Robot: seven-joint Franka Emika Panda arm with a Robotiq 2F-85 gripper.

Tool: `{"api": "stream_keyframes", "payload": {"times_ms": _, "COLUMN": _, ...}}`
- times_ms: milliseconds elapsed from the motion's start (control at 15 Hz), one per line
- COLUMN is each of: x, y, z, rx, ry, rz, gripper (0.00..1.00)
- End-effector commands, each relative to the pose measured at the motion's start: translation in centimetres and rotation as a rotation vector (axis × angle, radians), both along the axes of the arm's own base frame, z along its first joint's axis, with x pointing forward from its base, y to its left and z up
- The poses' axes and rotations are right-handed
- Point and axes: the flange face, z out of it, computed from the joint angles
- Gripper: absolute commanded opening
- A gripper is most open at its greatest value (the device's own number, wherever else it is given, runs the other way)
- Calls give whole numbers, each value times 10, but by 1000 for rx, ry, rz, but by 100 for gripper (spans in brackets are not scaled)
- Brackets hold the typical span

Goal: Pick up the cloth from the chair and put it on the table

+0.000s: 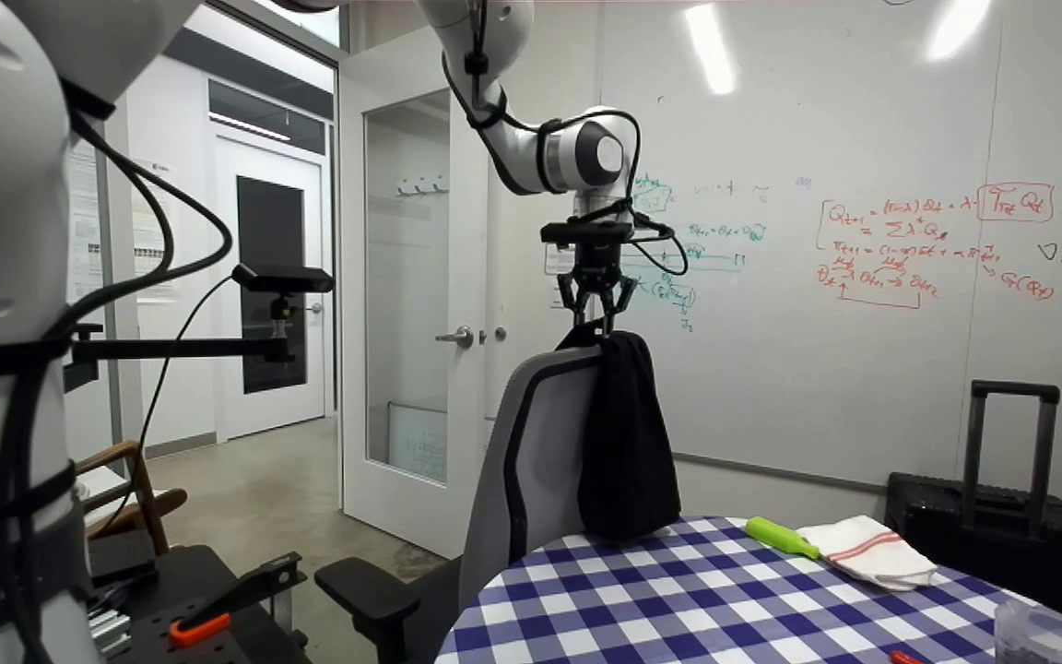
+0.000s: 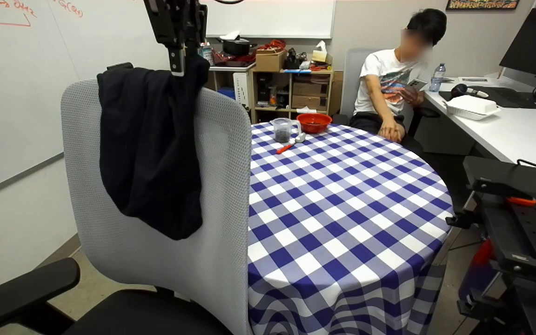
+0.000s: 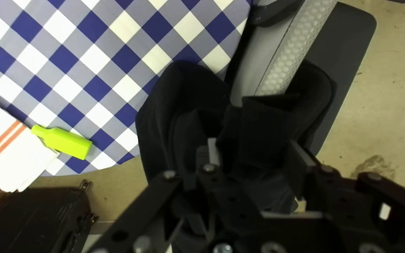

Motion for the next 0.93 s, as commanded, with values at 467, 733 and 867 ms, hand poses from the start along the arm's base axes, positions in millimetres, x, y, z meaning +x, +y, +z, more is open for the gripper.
{"api": "stream_keyframes", "payload": {"times_ms": 467, "x": 5, "y": 2, "z": 49, "rx": -219, "ry": -78, "rz": -132, "gripper": 1}}
{"api": "stream_keyframes", "payload": {"times_ms": 733, "x": -7, "y": -37, "z": 93, "rx": -245, "ry": -164, "rz": -322, "gripper": 1}}
{"api": "stream_keyframes", "payload": {"times_ms": 867, "x": -18, "y": -62, "z": 120, "rx": -258, "ry": -209, "rz": -424, "gripper": 1}}
